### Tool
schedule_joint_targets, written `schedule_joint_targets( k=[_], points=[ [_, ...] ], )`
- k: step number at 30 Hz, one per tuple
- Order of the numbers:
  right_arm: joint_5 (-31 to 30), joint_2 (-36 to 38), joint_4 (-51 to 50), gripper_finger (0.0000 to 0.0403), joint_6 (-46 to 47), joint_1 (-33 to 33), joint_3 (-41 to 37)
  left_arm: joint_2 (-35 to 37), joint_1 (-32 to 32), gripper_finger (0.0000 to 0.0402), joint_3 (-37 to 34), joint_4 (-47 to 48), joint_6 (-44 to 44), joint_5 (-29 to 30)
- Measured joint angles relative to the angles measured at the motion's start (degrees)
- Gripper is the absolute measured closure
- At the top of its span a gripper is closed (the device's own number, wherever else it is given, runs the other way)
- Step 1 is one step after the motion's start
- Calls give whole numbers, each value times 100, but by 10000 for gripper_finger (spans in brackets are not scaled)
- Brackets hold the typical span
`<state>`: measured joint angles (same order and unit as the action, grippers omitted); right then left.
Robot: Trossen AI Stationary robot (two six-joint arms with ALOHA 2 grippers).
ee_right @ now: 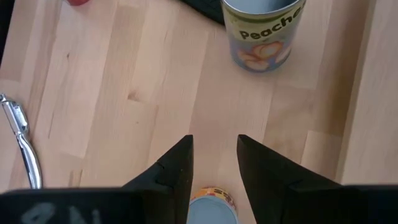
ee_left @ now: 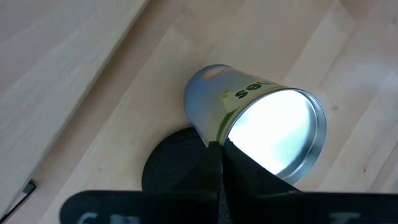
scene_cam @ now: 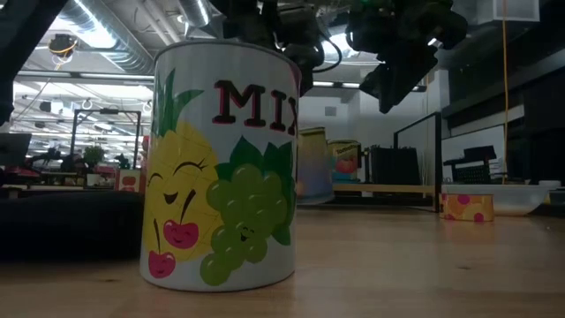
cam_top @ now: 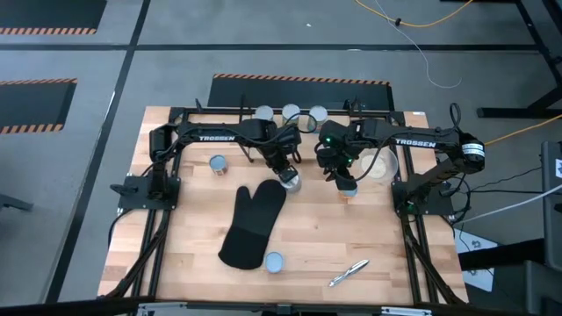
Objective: Pick and place cans onto a shelf
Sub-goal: Put the canned peaches on the shelf
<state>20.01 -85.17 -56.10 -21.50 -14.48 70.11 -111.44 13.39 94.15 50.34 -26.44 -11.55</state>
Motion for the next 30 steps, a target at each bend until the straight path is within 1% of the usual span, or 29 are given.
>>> schedule_joint_targets(
  k=[10,15,19,24,30],
  points=[
    [0,0,0,274,0,0,-2,0,0,367,-2,-4,4,82],
    [2,0,2,274,0,0,-2,0,-5,358,-2,-4,4,314],
    [7,0,4,274,28,0,-4,2,-4,357,-2,-4,18,339],
    [9,0,34,274,37,0,-4,104,-34,367,-11,66,749,180],
    [23,0,169,274,42,9,-4,645,-266,376,-9,183,1400,773]
  ],
)
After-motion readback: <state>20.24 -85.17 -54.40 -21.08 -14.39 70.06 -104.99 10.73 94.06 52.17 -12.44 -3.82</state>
